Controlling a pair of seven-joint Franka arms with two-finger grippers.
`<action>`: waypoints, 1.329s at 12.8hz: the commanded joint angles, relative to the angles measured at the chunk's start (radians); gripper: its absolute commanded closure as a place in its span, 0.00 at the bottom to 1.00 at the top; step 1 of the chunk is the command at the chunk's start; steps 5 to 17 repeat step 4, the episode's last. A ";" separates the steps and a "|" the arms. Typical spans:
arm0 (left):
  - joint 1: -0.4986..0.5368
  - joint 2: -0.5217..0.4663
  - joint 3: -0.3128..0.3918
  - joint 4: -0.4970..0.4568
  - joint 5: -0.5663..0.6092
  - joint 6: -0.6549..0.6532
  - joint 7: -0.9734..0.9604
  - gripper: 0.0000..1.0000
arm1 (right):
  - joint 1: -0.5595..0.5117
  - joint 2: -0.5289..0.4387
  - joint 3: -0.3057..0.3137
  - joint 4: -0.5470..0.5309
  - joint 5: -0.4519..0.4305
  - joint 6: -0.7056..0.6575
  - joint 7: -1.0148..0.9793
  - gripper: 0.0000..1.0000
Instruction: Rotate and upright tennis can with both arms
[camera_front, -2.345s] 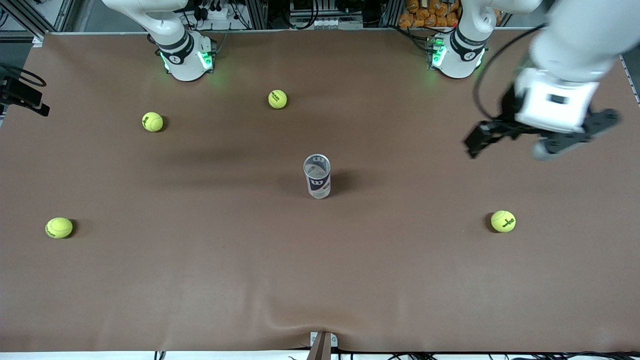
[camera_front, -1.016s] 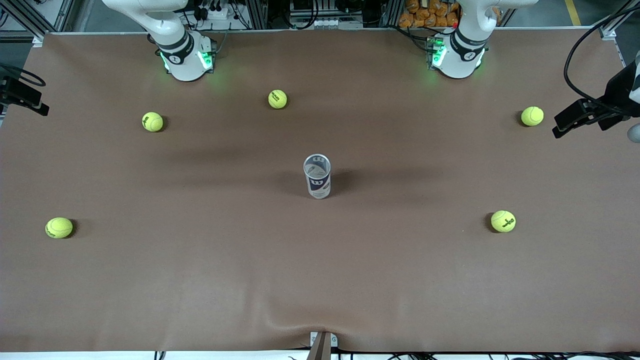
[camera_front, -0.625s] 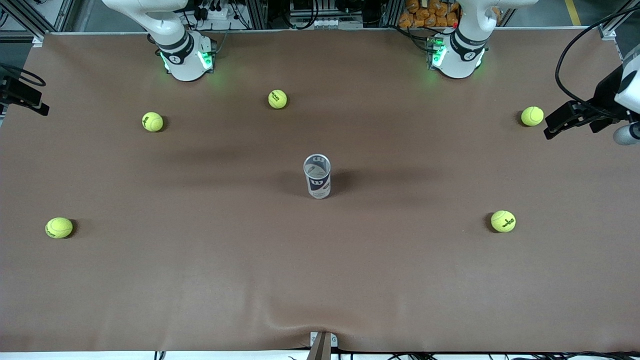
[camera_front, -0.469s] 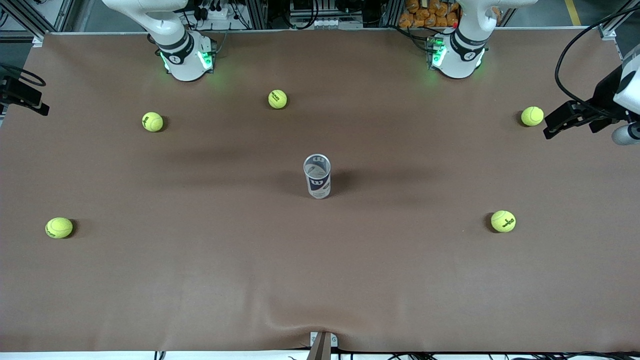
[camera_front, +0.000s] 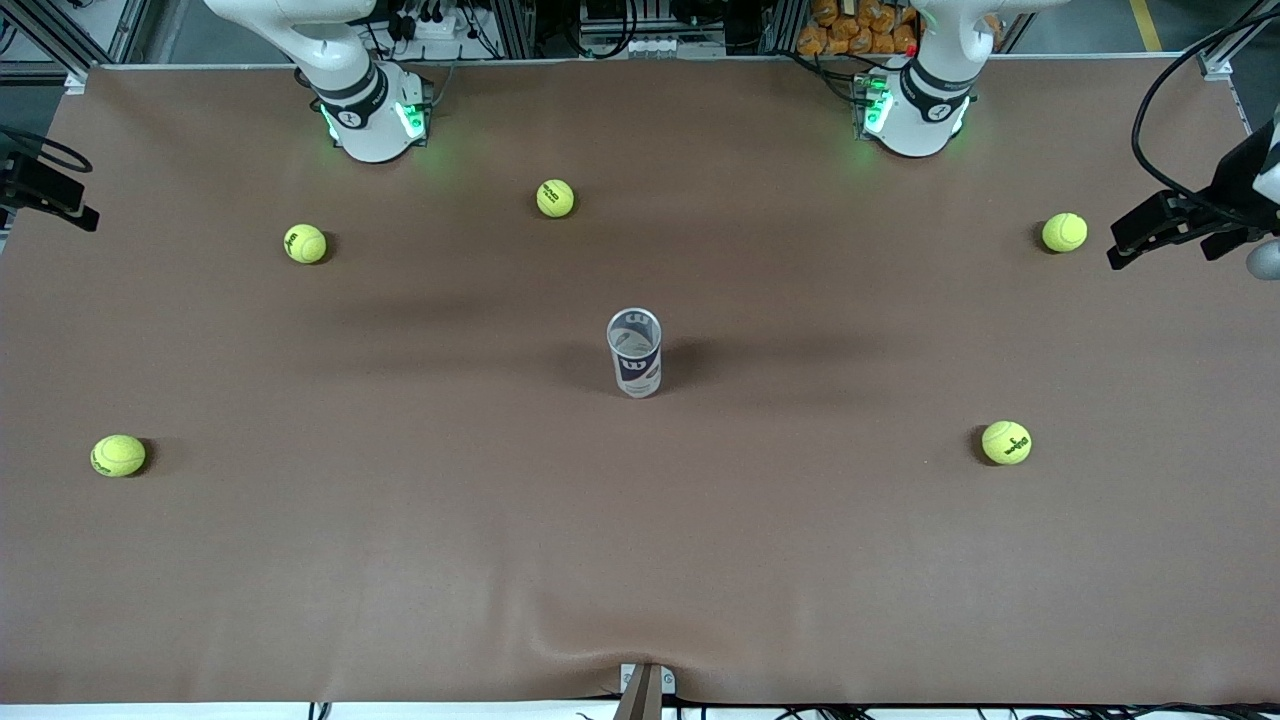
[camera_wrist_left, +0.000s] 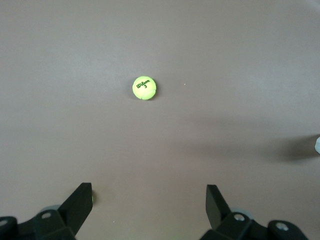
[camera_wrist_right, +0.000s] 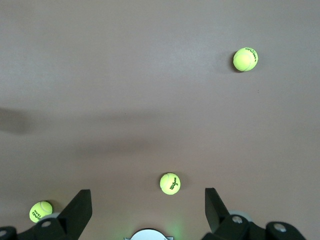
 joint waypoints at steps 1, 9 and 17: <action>0.021 -0.023 -0.021 -0.017 0.008 -0.004 0.011 0.00 | -0.022 -0.018 0.016 -0.014 -0.014 0.002 0.004 0.00; 0.020 -0.021 -0.021 -0.006 0.008 -0.004 0.009 0.00 | -0.024 -0.016 0.016 -0.008 -0.014 0.005 0.004 0.00; 0.020 -0.021 -0.021 -0.006 0.008 -0.004 0.009 0.00 | -0.024 -0.016 0.016 -0.008 -0.014 0.005 0.004 0.00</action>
